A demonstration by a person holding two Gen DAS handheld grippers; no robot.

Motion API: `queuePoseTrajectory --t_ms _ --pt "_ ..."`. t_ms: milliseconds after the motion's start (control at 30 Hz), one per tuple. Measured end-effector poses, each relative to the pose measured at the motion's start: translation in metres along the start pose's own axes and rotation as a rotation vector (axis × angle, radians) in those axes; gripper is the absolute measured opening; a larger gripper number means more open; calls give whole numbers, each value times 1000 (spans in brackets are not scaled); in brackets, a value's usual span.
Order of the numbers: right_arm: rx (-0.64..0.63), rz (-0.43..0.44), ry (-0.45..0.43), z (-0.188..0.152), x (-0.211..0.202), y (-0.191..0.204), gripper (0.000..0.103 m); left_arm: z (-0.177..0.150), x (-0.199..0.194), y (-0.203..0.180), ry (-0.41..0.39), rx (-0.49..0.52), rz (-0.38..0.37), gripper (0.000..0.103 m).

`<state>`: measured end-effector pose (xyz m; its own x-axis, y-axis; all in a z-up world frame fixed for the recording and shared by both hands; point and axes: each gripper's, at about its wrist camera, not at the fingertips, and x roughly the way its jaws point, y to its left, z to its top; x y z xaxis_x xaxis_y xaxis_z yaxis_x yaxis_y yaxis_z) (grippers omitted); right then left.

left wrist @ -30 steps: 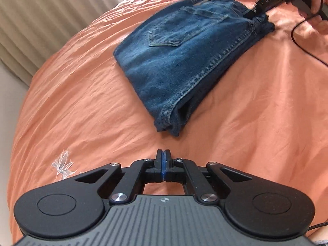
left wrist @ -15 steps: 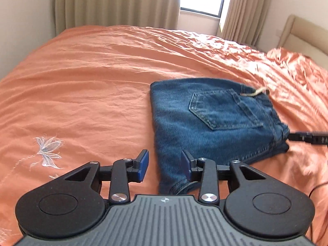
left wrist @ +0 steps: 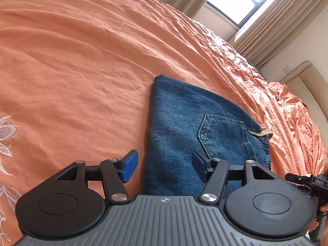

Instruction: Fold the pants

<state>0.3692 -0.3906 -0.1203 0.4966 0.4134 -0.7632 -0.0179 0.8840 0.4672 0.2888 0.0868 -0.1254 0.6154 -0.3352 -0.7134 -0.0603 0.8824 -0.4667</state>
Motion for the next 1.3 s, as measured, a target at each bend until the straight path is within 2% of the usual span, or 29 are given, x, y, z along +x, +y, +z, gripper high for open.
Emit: queuePoseTrajectory --t_ms 100,233,400,633,700,733,800,833,867,900,933,967,1100,1167,1300 --pt "5 1 14 14 11 -9 81 5 12 -1 26 20 -2 72" --pt "102 93 86 23 35 -28 81 11 27 -1 55 38 -16 73" --pt "148 151 116 22 61 -40 81 17 43 0 89 51 -39 73" --pt "183 298 114 21 82 -54 82 23 63 14 124 23 -133 74" --pt "186 345 109 21 85 -55 76 23 67 19 130 8 -167 67" --pt "186 355 107 20 87 -54 75 23 68 20 130 2 -181 59" --pt "167 360 96 19 88 -50 63 22 67 21 118 -13 -191 49" --pt "158 358 90 19 86 -48 60 22 65 21 108 -17 -187 37" --pt "151 359 83 19 84 -47 53 22 63 21 95 -14 -177 23" --pt "136 360 73 19 79 -45 44 23 60 19 85 -11 -171 19" --pt "123 355 64 19 74 -42 40 23 57 16 75 -3 -169 12" --pt "112 349 54 20 69 -38 34 23 53 13 63 12 -164 9" --pt "26 322 11 25 41 -11 26 27 35 -3 11 68 -143 8" --pt "-26 317 -5 30 27 11 24 29 23 -8 -5 91 -149 8" --pt "-145 306 -2 32 9 62 22 38 -7 -12 -52 128 -114 8"
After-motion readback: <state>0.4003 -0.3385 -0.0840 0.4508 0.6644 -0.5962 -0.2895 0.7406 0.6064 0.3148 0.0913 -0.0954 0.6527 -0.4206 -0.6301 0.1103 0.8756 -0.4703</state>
